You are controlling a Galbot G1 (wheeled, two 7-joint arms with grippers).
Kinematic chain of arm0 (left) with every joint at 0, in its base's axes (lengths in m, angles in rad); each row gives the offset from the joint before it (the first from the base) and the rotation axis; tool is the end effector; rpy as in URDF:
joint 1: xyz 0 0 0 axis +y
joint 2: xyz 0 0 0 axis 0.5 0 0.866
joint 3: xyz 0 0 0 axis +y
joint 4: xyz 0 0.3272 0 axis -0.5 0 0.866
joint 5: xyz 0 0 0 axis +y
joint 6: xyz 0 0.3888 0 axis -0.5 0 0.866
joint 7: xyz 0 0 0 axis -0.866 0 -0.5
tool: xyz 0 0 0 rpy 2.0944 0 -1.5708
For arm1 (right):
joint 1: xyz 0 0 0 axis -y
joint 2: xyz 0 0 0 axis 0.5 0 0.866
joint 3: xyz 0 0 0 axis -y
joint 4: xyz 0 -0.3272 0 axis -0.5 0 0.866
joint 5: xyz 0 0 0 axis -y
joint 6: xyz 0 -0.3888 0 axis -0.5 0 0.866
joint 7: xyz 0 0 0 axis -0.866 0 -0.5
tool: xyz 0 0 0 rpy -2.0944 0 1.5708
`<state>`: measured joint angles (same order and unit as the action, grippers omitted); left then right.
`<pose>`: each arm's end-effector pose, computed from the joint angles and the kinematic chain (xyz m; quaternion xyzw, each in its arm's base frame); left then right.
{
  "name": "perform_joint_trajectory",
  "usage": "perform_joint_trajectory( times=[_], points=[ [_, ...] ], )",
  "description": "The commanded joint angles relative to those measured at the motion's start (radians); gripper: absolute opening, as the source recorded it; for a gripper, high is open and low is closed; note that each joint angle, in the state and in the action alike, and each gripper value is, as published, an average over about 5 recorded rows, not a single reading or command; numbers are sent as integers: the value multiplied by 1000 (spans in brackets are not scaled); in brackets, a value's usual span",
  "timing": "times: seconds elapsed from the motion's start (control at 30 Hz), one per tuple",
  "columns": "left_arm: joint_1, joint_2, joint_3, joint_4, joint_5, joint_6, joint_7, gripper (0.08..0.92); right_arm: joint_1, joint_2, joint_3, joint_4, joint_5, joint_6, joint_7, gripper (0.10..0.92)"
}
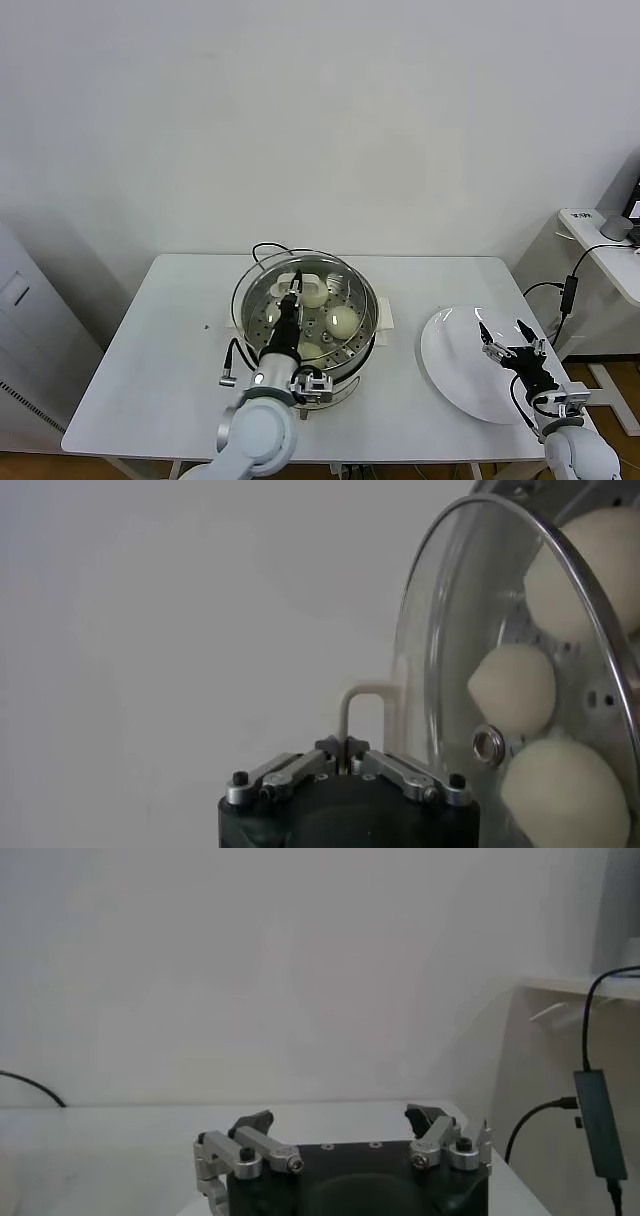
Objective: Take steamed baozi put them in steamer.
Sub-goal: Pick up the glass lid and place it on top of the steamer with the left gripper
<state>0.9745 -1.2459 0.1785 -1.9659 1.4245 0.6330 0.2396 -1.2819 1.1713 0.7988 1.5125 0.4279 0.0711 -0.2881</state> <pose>0.2908 -0.1629 -0.2217 0.0353 0.7102 0.7006 0.0595 0.2979 -0.2333 -0.3604 0.0051 -0.9986 -0.0045 0.0522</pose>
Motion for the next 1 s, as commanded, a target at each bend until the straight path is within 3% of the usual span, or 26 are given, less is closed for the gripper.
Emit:
perform_joint_trajectory(
  times=[0.03,1.0],
  points=[
    [-4,-24,25,26,15,1,1,104,5,0,0,-8,0,1,-1,823],
    [9,-46,19,86,14,-13,-22,104,24,8,-5,-45,-7,7,-8,823]
  ],
)
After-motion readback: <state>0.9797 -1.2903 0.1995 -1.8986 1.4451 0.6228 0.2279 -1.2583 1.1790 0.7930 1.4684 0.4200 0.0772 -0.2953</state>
